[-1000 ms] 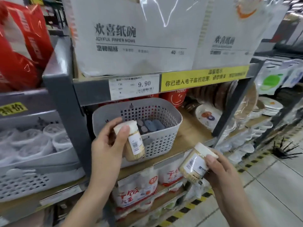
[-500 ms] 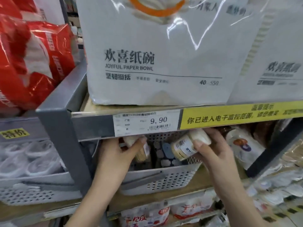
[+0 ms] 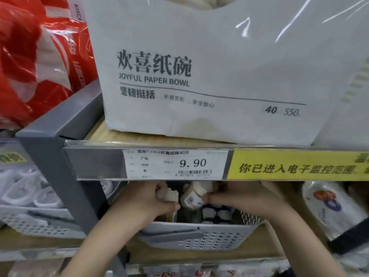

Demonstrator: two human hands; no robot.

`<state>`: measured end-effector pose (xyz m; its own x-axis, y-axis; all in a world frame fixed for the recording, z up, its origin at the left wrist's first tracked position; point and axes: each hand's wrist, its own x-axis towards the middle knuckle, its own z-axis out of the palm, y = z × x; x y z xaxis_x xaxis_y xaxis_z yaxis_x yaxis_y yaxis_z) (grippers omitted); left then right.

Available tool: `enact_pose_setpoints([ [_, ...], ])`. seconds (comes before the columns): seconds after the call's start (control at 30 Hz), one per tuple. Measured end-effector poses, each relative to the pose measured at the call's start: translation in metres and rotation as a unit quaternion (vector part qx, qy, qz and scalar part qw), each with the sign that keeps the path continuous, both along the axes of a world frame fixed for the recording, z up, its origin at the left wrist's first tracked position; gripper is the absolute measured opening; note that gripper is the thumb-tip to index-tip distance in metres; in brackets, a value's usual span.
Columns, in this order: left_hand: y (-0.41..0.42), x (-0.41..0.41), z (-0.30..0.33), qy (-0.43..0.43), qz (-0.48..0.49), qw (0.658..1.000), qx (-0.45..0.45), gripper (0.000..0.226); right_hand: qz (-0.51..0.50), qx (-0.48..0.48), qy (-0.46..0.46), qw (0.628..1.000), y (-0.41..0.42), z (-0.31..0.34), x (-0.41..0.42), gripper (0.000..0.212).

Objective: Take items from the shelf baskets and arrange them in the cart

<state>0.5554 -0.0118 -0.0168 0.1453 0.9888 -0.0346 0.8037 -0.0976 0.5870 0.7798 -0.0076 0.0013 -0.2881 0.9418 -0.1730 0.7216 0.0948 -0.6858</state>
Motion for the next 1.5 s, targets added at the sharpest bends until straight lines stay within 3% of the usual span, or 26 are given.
enact_pose_setpoints([
  [0.1,0.003,0.001,0.000,0.056,-0.016,0.998,-0.020,0.034,0.053,-0.047,0.014,0.997,0.010,0.001,-0.002,0.054],
  [0.37,0.011,0.001,-0.006,0.128,-0.036,0.990,-0.056,0.035,0.091,-0.106,0.021,0.990,0.024,-0.011,-0.002,0.034],
  [0.53,0.016,0.006,-0.011,0.139,-0.045,0.983,-0.112,0.036,0.107,-0.138,0.022,0.984,0.026,-0.016,-0.006,0.062],
  [0.63,0.018,0.006,-0.011,0.144,-0.050,0.979,-0.131,0.036,0.127,-0.156,0.031,0.979,0.028,-0.021,-0.007,0.056],
  [0.83,0.023,0.008,-0.010,0.166,-0.092,0.967,-0.169,0.039,0.177,-0.075,-0.018,0.981,0.028,-0.023,-0.014,0.033],
  [1.0,0.027,0.013,-0.011,0.188,-0.131,0.955,-0.190,0.038,0.227,0.047,-0.154,0.961,0.026,-0.028,-0.022,0.030],
  [1.17,0.030,0.021,-0.013,0.238,-0.140,0.943,-0.184,0.035,0.262,0.055,-0.198,0.943,0.028,-0.034,-0.030,0.005],
  [1.33,0.031,0.029,-0.022,0.243,-0.147,0.940,-0.188,0.033,0.259,-0.004,-0.181,0.949,0.030,-0.035,-0.023,0.029],
  [1.5,0.032,0.026,-0.022,0.210,-0.128,0.951,-0.188,0.042,0.242,0.014,-0.204,0.949,0.032,-0.040,-0.022,0.036],
])
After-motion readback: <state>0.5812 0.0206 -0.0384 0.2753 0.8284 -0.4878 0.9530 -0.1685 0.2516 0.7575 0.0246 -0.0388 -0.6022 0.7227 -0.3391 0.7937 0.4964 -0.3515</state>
